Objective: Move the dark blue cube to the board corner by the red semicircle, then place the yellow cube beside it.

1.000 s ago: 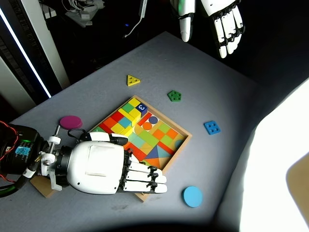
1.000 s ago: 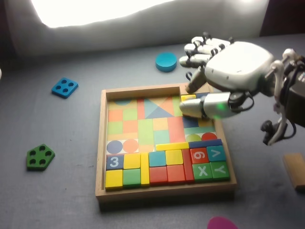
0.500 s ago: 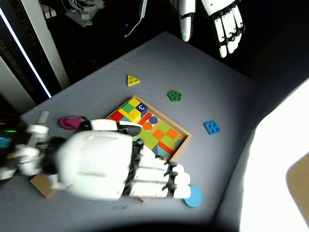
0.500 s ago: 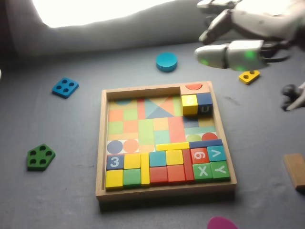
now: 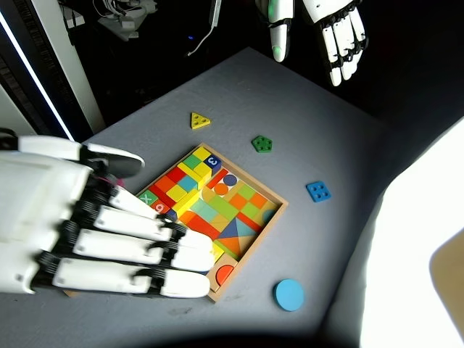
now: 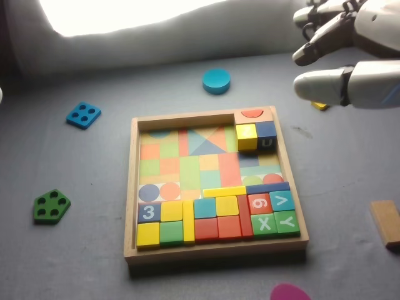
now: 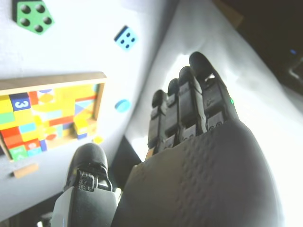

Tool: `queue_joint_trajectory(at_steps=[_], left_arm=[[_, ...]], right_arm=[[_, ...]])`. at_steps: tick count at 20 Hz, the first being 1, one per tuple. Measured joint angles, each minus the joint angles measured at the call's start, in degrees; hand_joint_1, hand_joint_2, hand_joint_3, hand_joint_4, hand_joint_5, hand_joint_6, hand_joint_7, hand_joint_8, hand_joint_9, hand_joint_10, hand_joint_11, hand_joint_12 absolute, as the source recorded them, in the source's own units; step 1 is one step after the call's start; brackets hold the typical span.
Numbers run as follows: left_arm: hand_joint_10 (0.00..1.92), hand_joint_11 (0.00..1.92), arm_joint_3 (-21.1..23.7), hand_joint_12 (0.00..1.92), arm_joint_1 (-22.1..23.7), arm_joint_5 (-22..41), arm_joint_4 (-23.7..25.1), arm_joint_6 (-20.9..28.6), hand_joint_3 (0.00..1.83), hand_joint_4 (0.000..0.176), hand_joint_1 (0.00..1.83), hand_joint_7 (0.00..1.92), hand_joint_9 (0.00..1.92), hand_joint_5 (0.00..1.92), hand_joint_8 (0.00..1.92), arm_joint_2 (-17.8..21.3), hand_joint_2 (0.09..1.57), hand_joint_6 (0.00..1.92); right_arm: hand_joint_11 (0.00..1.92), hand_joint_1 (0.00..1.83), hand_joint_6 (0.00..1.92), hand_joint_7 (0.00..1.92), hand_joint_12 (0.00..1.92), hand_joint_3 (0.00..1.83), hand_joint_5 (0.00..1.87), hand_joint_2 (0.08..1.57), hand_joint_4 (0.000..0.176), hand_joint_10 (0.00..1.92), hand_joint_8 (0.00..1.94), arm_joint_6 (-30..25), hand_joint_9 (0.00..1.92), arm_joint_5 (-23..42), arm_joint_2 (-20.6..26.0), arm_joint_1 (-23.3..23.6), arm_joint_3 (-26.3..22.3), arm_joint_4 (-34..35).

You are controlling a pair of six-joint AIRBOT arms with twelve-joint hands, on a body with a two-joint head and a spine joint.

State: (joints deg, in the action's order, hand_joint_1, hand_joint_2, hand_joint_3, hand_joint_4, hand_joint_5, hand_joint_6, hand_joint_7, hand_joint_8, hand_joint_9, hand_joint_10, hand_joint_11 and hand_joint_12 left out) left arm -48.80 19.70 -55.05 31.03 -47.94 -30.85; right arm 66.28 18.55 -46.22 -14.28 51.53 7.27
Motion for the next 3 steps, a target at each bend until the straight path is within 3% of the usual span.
queue_joint_trajectory(at_steps=[2,3], left_arm=[[0.04,0.04,0.0,1.15,0.0,0.09,0.28,-0.02,0.0,0.005,0.0,0.42,0.44,0.36,0.01,0.0,1.24,0.02],[0.05,0.07,0.0,1.18,0.0,0.09,0.31,0.0,0.0,0.01,0.0,0.46,0.48,0.39,0.02,0.0,1.24,0.03]], right_arm=[[0.04,0.05,0.02,0.74,1.52,0.0,0.82,1.19,0.0,0.29,0.05,-0.02,0.63,0.0,-0.35,0.0,-0.07,-0.02],[0.11,0.06,0.03,0.84,1.6,0.0,0.85,1.19,0.0,0.47,0.05,-0.02,0.67,0.0,-0.42,0.0,-0.09,0.0]])
